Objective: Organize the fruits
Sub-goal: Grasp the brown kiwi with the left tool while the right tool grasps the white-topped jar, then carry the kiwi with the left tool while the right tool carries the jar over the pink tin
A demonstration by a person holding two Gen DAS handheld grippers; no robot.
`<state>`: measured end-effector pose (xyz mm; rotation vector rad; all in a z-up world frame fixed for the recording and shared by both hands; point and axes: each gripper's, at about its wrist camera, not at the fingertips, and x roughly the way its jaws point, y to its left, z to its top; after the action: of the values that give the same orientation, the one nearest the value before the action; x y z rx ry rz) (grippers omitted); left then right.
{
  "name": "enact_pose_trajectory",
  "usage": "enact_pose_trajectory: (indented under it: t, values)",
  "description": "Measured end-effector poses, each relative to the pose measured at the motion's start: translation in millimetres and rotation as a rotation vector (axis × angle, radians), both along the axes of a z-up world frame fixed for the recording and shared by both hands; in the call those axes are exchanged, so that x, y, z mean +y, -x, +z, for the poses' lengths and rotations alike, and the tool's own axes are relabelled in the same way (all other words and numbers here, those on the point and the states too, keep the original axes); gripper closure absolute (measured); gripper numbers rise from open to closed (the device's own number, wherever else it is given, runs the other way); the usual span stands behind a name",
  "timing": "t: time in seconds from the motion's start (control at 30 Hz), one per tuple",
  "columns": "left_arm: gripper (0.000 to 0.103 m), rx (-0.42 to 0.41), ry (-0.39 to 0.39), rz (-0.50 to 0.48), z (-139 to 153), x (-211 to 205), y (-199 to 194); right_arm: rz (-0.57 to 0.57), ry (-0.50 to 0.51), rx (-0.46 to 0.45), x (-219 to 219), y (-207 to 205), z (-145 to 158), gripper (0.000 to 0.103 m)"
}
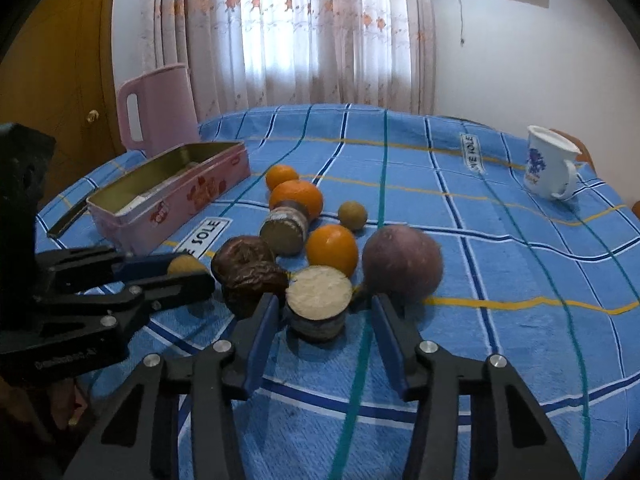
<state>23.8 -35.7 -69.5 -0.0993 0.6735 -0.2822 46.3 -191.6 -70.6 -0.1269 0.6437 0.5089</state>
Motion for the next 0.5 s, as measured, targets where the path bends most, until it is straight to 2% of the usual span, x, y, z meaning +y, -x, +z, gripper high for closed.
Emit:
enact_pose_trajectory:
  t: [0.13, 0.5]
  values:
    - [0.073, -0.008, 0.004, 0.007, 1, 3, 1, 0.021, -0.013, 0.025, 1, -4, 1, 0.067]
    - [0.073, -0.082, -0.021, 0.047, 16, 9, 10, 0.011, -0.033, -0.063, -3, 8, 11, 0.067]
